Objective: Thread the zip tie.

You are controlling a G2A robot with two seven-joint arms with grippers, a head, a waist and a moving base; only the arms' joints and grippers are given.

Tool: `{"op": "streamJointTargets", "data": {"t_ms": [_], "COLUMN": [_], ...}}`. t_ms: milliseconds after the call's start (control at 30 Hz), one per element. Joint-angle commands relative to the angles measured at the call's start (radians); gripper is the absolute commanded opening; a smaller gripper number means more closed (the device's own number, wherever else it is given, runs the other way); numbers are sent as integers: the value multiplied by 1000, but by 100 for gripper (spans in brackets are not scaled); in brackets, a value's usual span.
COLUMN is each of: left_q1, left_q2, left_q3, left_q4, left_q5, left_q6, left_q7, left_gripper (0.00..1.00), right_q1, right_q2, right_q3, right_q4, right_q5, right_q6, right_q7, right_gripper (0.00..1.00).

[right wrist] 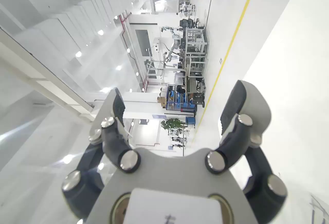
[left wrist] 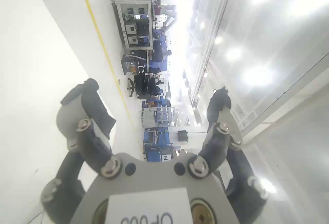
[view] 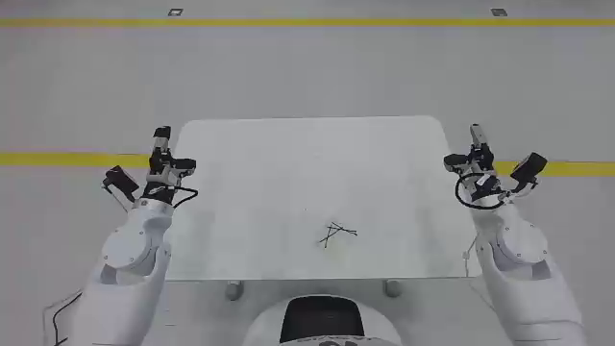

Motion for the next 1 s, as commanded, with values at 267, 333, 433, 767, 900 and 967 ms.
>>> {"op": "streamJointTargets", "data": {"t_ms": [267,333,433,767,900,967], "left_q1": [0,0,0,0,0,0], "left_q2": [0,0,0,0,0,0], "left_q3": [0,0,0,0,0,0], "left_q4": [0,0,0,0,0,0], "left_q5": [0,0,0,0,0,0], "left_q6": [0,0,0,0,0,0], "left_q7": [0,0,0,0,0,0], "left_gripper": [100,100,100,100,100,100], "right_q1": [1,1,1,10,10,10], "right_q2": [6,6,6,19,19,19], "right_q3": [-30,-30,-30,-92,-92,-92], "right_q4": [-7,-7,-7,-17,-17,-17], "right_q5": [-150,-150,-150,-324,-324,-324], "right_q6": [-47,-47,-47,-80,-80,-80], "right_q7": [131,131,131,362,362,362], "right_gripper": [100,100,100,100,100,100]}}
